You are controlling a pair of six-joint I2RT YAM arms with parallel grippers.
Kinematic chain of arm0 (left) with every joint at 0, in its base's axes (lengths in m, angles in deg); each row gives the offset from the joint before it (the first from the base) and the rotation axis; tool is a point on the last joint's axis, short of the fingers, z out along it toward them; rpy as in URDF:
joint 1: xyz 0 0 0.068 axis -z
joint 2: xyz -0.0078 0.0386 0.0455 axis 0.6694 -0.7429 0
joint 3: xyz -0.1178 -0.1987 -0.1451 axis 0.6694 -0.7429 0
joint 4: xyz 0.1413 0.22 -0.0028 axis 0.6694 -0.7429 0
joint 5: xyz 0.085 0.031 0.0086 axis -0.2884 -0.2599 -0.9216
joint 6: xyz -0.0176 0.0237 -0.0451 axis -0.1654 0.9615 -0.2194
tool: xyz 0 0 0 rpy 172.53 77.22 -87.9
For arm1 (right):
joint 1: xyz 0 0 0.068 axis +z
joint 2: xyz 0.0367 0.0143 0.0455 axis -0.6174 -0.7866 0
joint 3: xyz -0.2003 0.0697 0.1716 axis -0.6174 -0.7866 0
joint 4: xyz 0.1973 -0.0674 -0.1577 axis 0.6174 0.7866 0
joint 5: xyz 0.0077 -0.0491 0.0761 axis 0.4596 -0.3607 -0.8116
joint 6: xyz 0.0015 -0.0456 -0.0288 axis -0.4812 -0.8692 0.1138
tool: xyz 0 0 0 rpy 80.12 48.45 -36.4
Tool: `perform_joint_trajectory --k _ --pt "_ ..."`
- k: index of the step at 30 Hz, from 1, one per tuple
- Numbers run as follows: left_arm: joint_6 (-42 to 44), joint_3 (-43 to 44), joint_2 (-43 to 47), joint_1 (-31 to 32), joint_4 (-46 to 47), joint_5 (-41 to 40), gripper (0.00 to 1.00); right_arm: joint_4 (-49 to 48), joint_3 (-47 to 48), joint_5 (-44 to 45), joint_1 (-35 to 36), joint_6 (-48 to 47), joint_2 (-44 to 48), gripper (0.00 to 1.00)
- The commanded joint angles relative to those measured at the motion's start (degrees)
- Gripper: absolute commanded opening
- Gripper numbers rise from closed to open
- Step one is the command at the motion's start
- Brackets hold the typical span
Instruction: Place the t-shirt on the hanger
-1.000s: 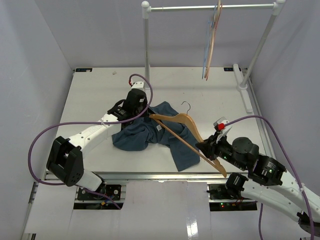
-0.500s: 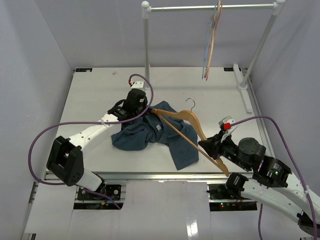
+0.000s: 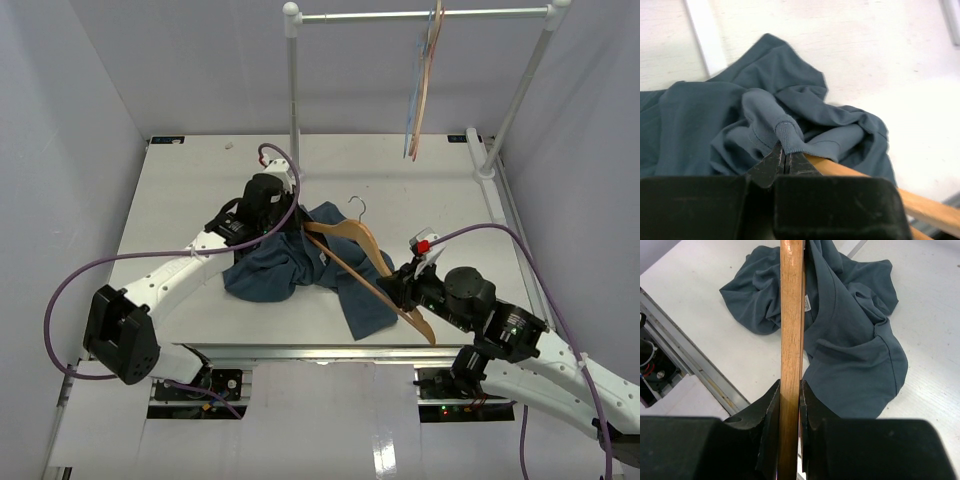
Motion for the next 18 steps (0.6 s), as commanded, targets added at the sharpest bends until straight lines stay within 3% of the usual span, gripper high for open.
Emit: perform_joint_trajectory --k 1,6,13,18 --pt "-1.5 1.6 5.8 -0.2 1.5 9.4 0.0 -14.1 -2.2 3.5 0.2 -2.2 0.5 0.08" --pt "-3.4 3.4 8.7 -0.2 1.3 15.1 0.0 -29.0 -6.4 3.9 0.1 -5.0 -1.9 0.08" --pt "-6.4 4.9 12.4 0.4 5.2 31.4 0.0 -49.6 -9.5 0.1 0.1 -6.6 -8.7 0.08" --pt "-6.6 3.6 15.7 0.4 5.6 35.9 0.0 -63.2 -12.9 -0.9 0.1 -6.1 -14.1 0.08"
